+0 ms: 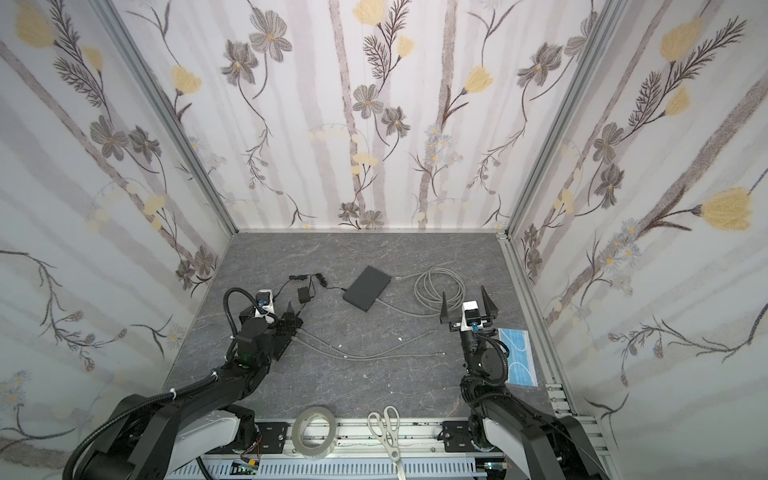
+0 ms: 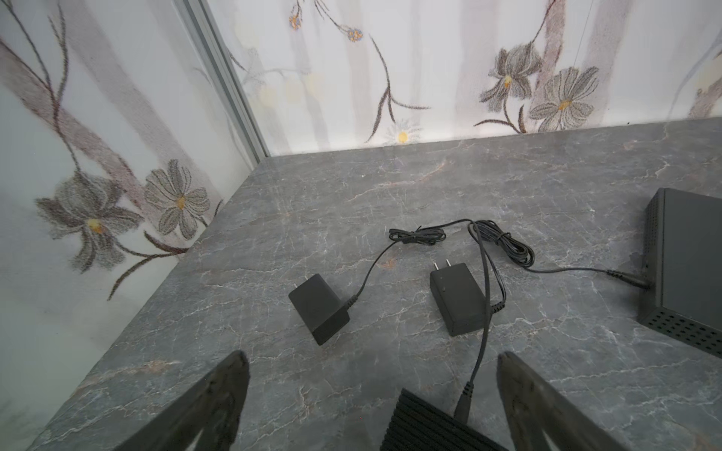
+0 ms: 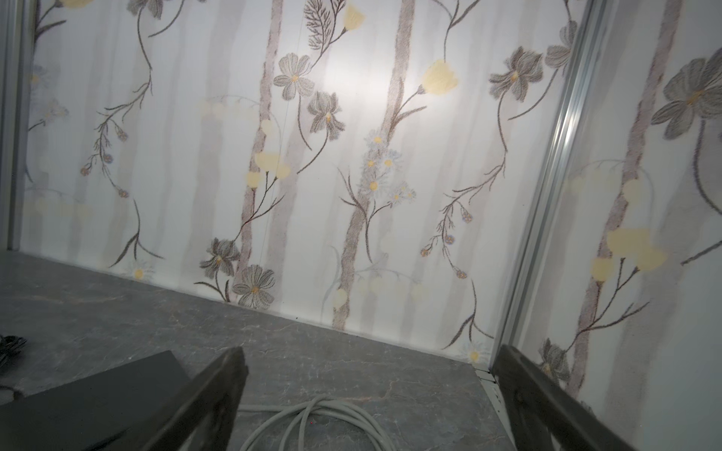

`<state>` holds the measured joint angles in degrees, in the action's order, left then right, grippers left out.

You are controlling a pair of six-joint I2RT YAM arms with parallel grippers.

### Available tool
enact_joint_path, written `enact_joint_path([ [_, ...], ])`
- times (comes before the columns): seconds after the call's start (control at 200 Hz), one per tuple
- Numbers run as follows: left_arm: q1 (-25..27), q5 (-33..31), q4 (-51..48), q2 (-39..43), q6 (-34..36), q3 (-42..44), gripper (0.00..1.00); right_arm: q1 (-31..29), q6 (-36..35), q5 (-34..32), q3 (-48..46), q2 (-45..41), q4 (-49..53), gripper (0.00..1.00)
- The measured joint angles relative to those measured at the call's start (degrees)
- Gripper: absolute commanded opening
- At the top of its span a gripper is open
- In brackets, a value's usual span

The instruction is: Insert the plug into the switch port

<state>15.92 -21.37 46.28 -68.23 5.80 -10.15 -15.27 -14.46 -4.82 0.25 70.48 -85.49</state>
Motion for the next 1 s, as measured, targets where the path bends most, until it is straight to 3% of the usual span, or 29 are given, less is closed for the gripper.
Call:
enact_joint_path([
  [0.14, -2.3, 1.4, 1.7, -6.0, -0.5, -2.8, 1.0, 0.4, 0.0, -1.7, 0.0, 11.0, -3.5, 1.0],
  [0.335, -5.0, 3.1, 5.7, -13.6, 0.0, -7.4, 1.0, 3.5, 3.3, -6.3, -0.1, 18.3, -6.2, 1.0],
  [0.595, -12.4, 4.7, 6.9, -21.3, -4.6, -10.6, 1.0, 6.8, 9.0, -12.6, 4.6, 17.0, -3.5, 1.0],
  [0.784, -13.2, 6.4, 6.6, -21.7, -6.6, -10.8, 1.0, 13.2, 13.1, -6.3, 11.2, 16.1, 6.6, 1.0],
  [0.999, -13.2, 6.6, 6.6, -21.7, -7.2, -10.8, 1.0, 14.0, 14.9, -1.6, 12.0, 16.2, 11.6, 1.0],
])
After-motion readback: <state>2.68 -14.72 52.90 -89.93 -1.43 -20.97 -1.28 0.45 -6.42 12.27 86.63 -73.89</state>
